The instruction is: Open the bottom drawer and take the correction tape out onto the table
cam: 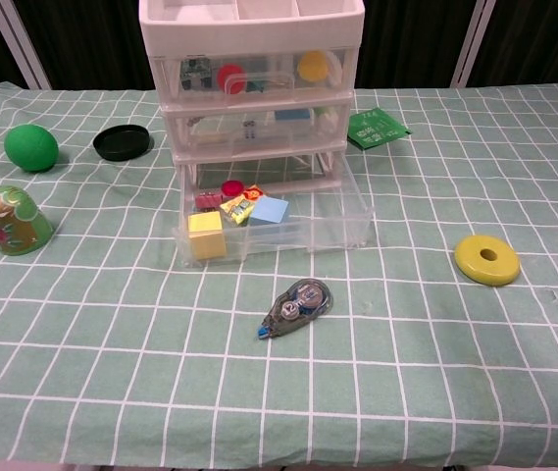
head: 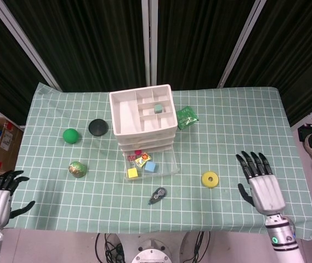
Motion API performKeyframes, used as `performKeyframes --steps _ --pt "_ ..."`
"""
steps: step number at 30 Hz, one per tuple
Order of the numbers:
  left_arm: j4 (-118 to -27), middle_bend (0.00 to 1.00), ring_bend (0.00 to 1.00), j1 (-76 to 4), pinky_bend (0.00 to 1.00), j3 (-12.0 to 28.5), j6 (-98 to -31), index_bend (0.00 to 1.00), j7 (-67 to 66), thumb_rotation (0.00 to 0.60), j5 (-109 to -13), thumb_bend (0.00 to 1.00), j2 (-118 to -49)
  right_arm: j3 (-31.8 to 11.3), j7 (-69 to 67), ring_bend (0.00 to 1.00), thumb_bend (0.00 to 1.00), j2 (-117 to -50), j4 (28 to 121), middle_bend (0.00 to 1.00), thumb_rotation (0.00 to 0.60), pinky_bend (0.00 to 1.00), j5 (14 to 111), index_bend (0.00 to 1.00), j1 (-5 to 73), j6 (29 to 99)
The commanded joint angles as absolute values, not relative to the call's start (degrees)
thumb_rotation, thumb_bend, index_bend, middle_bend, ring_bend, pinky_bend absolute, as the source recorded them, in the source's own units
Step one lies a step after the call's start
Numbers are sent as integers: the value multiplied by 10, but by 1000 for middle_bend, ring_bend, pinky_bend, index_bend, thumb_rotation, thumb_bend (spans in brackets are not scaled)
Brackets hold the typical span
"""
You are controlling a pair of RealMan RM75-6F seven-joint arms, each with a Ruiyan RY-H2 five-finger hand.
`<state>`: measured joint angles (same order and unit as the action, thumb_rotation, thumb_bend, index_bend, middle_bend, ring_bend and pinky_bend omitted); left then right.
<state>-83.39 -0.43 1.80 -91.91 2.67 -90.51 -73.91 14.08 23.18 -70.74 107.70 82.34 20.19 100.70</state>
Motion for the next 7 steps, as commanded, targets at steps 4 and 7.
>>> performKeyframes --steps 4,7 --pt "-841 218 153 -10 186 19 -917 333 7 600 -909 0 -741 155 82 0 327 -682 987 20 600 0 863 0 87 1087" --pt "-846 218 153 -11 186 18 -916 333 0 600 -910 0 -741 149 50 0 327 -672 975 24 600 0 873 0 73 1080"
